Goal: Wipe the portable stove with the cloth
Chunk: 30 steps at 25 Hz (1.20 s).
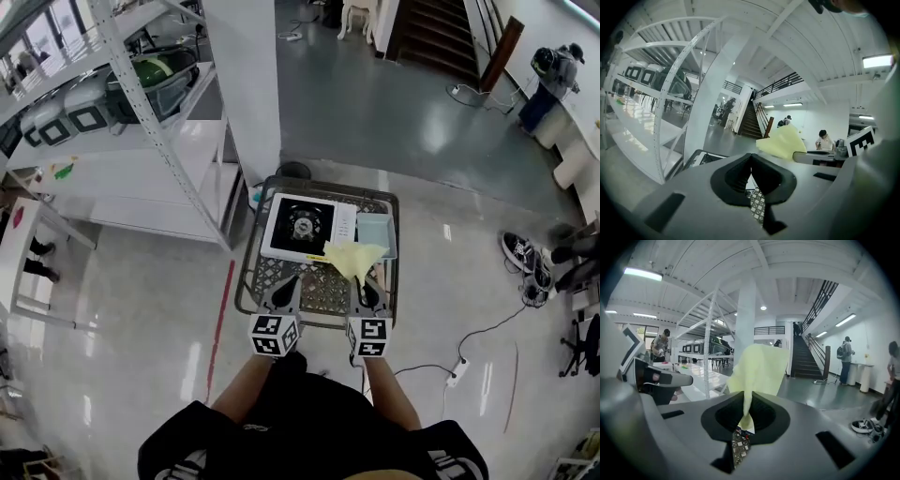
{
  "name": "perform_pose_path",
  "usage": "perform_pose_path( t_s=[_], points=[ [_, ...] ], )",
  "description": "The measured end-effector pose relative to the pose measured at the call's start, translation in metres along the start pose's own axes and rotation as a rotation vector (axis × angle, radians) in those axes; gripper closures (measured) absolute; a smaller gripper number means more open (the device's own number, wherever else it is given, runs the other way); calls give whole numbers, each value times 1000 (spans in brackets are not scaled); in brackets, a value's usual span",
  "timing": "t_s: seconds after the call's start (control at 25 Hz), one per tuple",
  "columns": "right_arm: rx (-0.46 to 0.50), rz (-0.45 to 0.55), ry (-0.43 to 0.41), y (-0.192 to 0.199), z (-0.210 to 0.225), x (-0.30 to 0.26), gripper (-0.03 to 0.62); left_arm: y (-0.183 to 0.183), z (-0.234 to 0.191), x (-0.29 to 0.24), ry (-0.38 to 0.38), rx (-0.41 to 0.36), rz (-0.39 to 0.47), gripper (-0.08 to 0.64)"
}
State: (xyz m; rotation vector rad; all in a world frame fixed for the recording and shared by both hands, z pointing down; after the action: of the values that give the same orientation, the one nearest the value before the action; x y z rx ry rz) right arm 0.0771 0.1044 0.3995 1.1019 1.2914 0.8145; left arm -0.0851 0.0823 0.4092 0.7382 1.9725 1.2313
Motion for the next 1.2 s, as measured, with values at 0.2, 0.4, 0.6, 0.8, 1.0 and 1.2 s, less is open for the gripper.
perform_pose_path(
  t_s=[0.2,0.4,0.6,0.8,1.0,1.2],
  points=[
    [-11,63,15,-2,14,51,566,4,48,22,1,-64,43,542],
    [-42,120,43,-4,23,92,566,12,90,38,20,-131,73,541],
    [-35,181,64,-16,33,125,568,9,122,41,55,-170,99,541],
    [-36,218,71,-25,37,138,569,5,126,42,50,-188,116,541],
    [-33,217,67,-26,35,144,569,5,129,44,53,-192,110,541],
    [-34,207,61,-20,33,143,569,5,134,43,62,-198,109,542]
  ],
)
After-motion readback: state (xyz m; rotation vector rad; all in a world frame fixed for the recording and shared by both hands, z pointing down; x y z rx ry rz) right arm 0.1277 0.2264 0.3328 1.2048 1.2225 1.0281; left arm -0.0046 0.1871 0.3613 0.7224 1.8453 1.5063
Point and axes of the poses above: the fingertips, and each gripper's own axes: x backward along the fingers, z to its right, y out of its underside, the point moved 2 cm from there along x, backward along the fingers, and after that the axes turned 3 degrees about -z, right-handed, at the moved point
